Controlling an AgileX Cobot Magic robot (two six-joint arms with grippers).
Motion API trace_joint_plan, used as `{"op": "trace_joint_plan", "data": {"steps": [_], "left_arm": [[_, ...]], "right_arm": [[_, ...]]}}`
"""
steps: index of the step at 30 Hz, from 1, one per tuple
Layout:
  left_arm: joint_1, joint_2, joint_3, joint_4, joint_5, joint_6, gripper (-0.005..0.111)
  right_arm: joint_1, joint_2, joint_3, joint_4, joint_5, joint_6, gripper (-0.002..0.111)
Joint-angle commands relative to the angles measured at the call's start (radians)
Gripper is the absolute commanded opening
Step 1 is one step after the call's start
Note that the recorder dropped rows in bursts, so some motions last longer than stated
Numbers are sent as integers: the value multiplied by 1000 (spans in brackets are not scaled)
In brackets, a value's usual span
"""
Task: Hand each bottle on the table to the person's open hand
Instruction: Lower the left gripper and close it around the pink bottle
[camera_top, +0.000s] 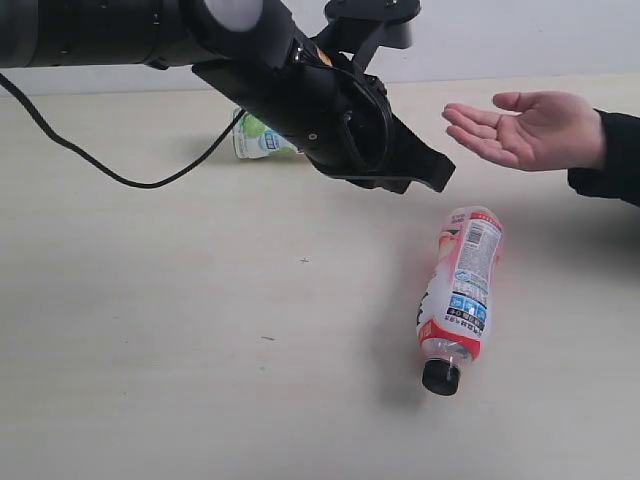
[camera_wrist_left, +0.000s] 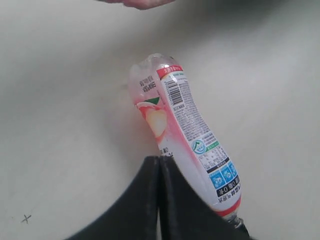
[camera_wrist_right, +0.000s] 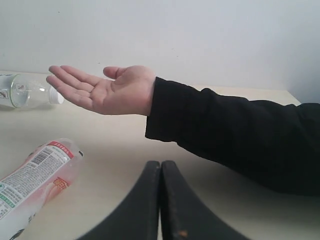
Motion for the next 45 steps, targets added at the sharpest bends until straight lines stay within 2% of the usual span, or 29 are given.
{"op": "trace_joint_plan", "data": {"steps": [1, 13, 18, 22, 25, 28, 34, 45], "left_arm": [[-3, 3, 4, -31, 27, 6, 0], [-14, 55, 4, -17, 307, -35, 0], [-94, 55, -26, 108, 315, -180, 0], [-185, 55, -111, 340, 352, -437, 0], [-236, 58, -187, 433, 375, -531, 0], [-259, 88, -297, 441, 450, -565, 0], [-264, 215, -497, 453, 603, -627, 0], [-264, 412, -666, 453, 621, -571, 0]], "right_arm": [[-3, -5, 5, -2, -7, -3, 0], [-3, -5, 5, -2, -7, -3, 0], [-3, -5, 5, -2, -7, -3, 0], [-3, -5, 5, -2, -7, -3, 0], [-3, -5, 5, -2, -7, -3, 0], [-3, -5, 5, -2, -7, -3, 0], [-3, -5, 5, -2, -7, -3, 0], [-3, -5, 5, -2, -7, -3, 0]]}}
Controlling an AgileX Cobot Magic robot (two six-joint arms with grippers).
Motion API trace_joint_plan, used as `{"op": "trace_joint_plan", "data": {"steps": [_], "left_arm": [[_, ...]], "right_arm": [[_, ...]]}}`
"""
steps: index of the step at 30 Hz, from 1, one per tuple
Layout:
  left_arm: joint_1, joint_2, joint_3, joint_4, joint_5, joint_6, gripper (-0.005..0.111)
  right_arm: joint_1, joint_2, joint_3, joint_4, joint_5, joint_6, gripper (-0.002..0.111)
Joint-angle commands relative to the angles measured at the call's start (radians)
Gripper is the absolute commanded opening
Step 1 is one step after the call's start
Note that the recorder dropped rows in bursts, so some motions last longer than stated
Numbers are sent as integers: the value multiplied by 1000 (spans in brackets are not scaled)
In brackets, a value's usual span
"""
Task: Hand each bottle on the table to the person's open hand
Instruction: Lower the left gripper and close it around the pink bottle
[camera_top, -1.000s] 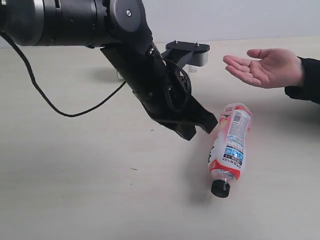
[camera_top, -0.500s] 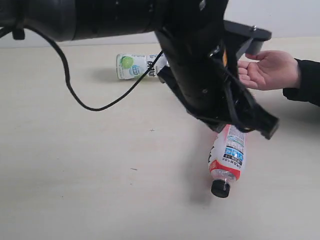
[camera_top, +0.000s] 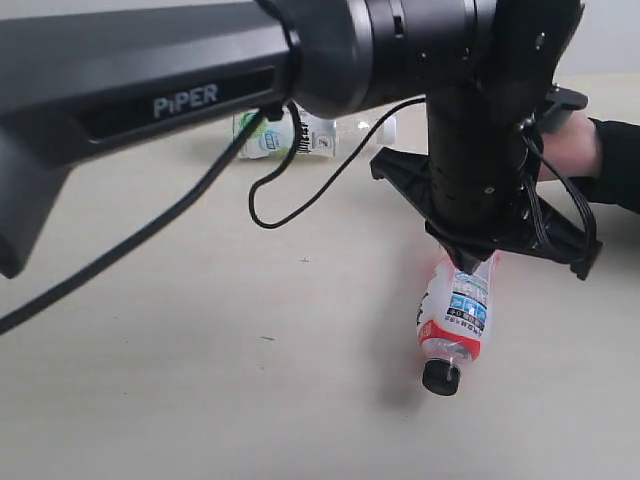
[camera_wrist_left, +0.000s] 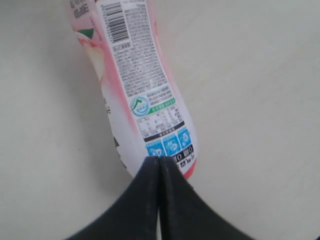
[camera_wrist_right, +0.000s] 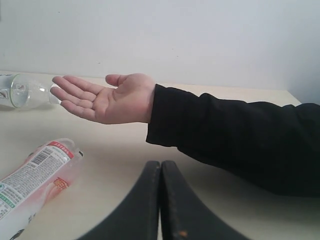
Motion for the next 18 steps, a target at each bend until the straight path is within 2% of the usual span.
{"op": "trace_joint_plan", "data": {"steps": [1, 6, 10, 13, 18], "left_arm": [[-4, 47, -43, 0, 7, 40, 0], [1, 72, -53, 0, -19, 42, 2], [3, 74, -53, 0, -37, 68, 12], [5, 74, -53, 0, -60, 69, 28], [9, 75, -53, 0, -87, 61, 69]], "right_arm": [[-3, -5, 5, -2, -7, -3, 0], [-3, -5, 5, -2, -7, -3, 0], [-3, -5, 5, -2, -7, -3, 0], [-3, -5, 5, -2, -7, -3, 0], [-3, -5, 5, -2, -7, -3, 0]]}}
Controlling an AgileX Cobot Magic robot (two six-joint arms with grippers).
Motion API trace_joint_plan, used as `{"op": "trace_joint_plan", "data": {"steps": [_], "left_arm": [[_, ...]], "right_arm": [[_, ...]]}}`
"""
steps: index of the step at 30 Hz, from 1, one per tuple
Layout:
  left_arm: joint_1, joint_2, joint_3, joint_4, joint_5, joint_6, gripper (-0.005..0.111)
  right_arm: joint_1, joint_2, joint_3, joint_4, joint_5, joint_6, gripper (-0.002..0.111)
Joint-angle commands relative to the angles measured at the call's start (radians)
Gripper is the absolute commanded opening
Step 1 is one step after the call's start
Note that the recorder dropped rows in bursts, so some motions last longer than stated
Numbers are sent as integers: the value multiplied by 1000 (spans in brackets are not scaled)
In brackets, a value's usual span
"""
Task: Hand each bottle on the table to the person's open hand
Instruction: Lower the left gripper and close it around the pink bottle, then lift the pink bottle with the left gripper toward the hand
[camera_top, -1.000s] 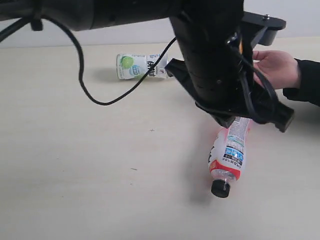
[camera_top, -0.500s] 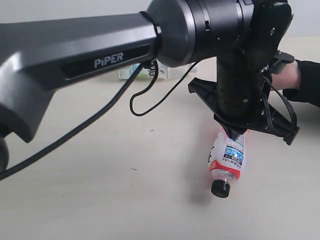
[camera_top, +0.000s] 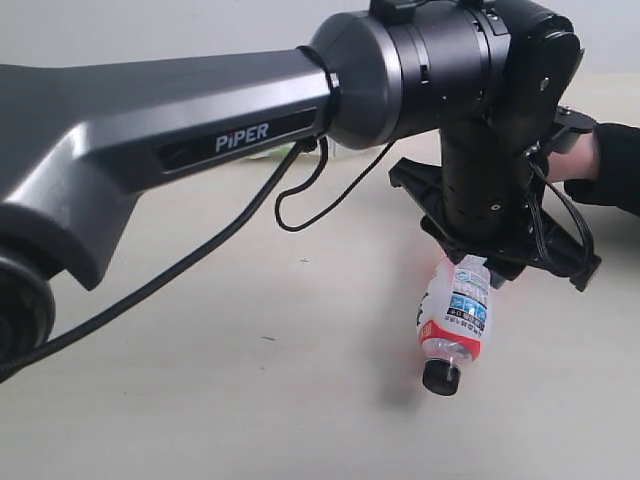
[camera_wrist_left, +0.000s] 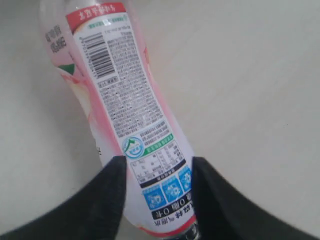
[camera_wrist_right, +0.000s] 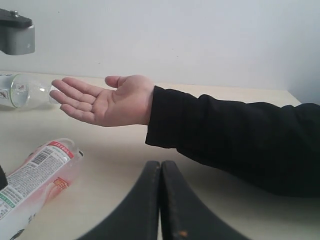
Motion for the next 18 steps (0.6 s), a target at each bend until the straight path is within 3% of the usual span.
{"op": "trace_joint_plan", "data": {"steps": [1, 2, 4, 18], "left_arm": [[6, -2, -9, 0, -37, -3, 76], [6, -2, -9, 0, -47, -3, 84], [6, -2, -9, 0, -72, -3, 89], [6, -2, -9, 98, -101, -90, 89]], "right_arm": [[-3, -5, 5, -2, -7, -3, 0], [-3, -5, 5, -2, -7, -3, 0], [-3, -5, 5, -2, -7, -3, 0], [-3, -5, 5, -2, -7, -3, 0]]}}
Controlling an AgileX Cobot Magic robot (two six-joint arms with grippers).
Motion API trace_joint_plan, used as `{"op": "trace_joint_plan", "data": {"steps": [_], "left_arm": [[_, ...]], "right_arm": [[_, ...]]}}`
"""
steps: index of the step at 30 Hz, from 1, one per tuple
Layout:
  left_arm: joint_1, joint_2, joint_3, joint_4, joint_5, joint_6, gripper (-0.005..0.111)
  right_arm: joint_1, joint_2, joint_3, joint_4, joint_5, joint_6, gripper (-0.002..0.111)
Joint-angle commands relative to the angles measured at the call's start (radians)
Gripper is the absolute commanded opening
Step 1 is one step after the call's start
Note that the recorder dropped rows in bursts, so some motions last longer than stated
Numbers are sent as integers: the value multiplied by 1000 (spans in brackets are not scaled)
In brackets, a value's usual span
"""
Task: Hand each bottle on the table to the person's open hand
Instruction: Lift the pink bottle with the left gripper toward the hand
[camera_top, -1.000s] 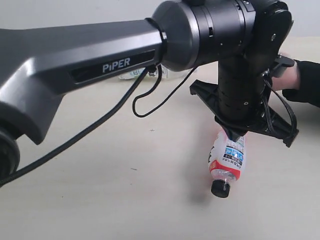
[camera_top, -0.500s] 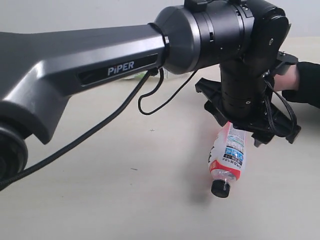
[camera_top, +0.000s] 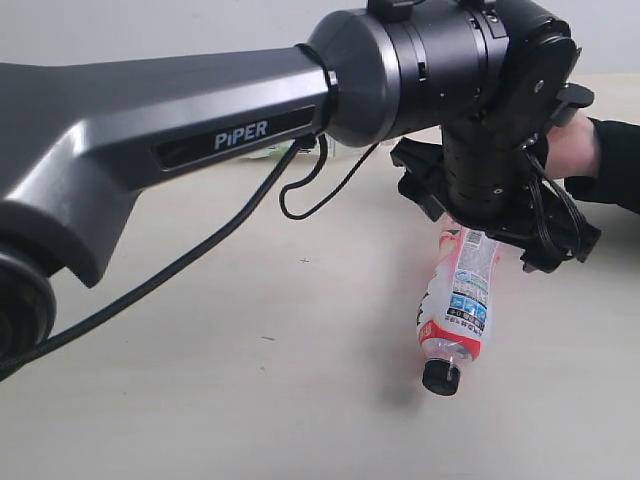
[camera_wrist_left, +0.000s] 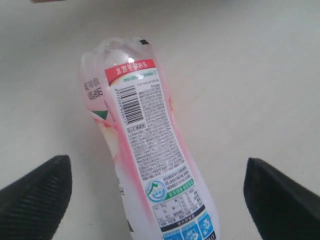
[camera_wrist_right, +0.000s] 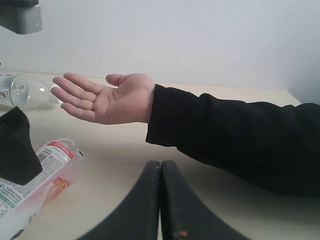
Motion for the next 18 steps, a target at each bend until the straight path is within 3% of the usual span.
{"op": "trace_joint_plan", "data": {"steps": [1, 18], "left_arm": [[3, 1, -6, 11, -10, -15, 89], [4, 111, -6, 41, -20, -63, 89]], "right_arm": [[-3, -5, 5, -2, -7, -3, 0], [-3, -5, 5, -2, -7, -3, 0]]}}
